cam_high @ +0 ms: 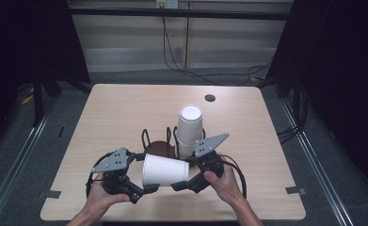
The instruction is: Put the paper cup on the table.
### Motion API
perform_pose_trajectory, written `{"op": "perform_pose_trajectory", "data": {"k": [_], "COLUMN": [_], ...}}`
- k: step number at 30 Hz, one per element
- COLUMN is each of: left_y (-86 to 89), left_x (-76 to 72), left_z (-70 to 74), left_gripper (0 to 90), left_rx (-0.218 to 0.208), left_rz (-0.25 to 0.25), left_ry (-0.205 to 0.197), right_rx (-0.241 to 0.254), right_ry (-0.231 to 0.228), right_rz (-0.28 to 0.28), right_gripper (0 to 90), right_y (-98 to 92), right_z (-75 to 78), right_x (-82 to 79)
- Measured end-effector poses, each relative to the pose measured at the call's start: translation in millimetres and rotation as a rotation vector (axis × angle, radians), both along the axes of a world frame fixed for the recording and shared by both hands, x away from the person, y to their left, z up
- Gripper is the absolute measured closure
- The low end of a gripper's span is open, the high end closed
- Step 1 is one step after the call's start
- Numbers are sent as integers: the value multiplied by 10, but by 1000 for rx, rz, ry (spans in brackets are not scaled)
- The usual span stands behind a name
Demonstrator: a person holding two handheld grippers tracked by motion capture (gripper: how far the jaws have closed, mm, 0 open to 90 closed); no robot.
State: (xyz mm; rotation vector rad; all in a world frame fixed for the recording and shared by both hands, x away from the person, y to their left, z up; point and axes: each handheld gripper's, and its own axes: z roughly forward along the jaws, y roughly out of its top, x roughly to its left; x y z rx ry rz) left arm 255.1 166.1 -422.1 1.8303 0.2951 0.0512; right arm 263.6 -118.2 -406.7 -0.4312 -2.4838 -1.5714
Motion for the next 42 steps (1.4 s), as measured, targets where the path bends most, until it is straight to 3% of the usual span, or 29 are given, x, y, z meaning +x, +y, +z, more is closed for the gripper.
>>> {"op": "perform_pose_trajectory", "data": {"k": [14,18,24,30,42], "left_y": [-36,30,38,32,23], "left_x": [-27,29,57,27,34], "left_z": [25,41,42,94,95], "left_gripper": [30,93,133,157,161], "left_rx": [8,-12,-17,3,17], "left_rz": [-21,-55,-67,-80,-76], "left_ry": [-44,15,51,26,46], "right_rx": [-19,-21,-21,-21,-7], "right_ry": [7,4,2,-7,-30], "right_rz": [17,7,-10,-8,-42], "right_gripper": [249,242,219,176,139], "right_y": [45,41,39,50,21], "right_z": [-42,-48,-62,-63,-44], "right_x": [-4,-2,6,-2,-6]}}
